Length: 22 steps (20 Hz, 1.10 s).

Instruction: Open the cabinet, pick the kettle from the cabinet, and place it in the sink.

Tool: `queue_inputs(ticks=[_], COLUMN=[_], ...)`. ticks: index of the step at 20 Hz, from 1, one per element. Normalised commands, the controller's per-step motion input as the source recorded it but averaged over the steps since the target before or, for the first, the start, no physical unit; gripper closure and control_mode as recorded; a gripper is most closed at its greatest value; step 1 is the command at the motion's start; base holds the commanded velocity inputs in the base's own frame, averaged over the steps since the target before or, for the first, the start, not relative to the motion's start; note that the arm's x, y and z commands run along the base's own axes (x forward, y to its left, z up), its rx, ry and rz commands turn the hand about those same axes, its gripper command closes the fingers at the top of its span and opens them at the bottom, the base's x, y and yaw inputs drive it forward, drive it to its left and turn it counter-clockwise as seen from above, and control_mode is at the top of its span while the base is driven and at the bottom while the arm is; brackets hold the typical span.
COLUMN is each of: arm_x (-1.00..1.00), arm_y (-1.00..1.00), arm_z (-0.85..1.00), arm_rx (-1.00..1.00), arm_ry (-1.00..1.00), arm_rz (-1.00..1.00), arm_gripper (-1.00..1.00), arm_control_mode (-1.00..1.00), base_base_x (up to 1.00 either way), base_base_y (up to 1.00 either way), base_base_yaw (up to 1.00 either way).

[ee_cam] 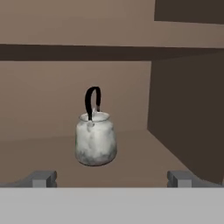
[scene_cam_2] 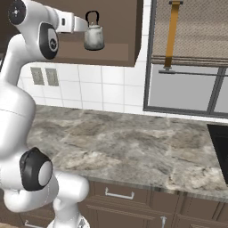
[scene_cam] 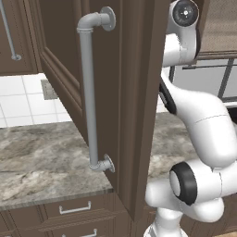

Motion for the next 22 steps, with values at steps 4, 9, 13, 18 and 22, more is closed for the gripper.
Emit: queue_inputs(ticks=[4,9,13,18,22], arm_x=[0.36,0.41,0.36,0.33,0.30], arm_y=[0.00,-0.02,0.06,0.11,0.01], arm_z=[-0.12,0.00,0.03,0.01,0.03], arm_rx=[0.00,0.01,0.00,0.00,0.00], arm_ry=[-0.02,-0.02,-0.01,0.00,0.00], arm_rz=[0.00,0.00,0.00,0.00,0.00], arm_gripper=[-1.00,-1.00,-1.00,-1.00,-1.00], arm_control_mode=[-1.00,-1.00,-1.00,-1.00,-1.00], base_base_x=[0.00,0.00,0.00,0.00,0.00], base_base_y=[0.00,0.00,0.00,0.00,0.00], base_base_yaw=[0.00,0.00,0.00,0.00,0.00])
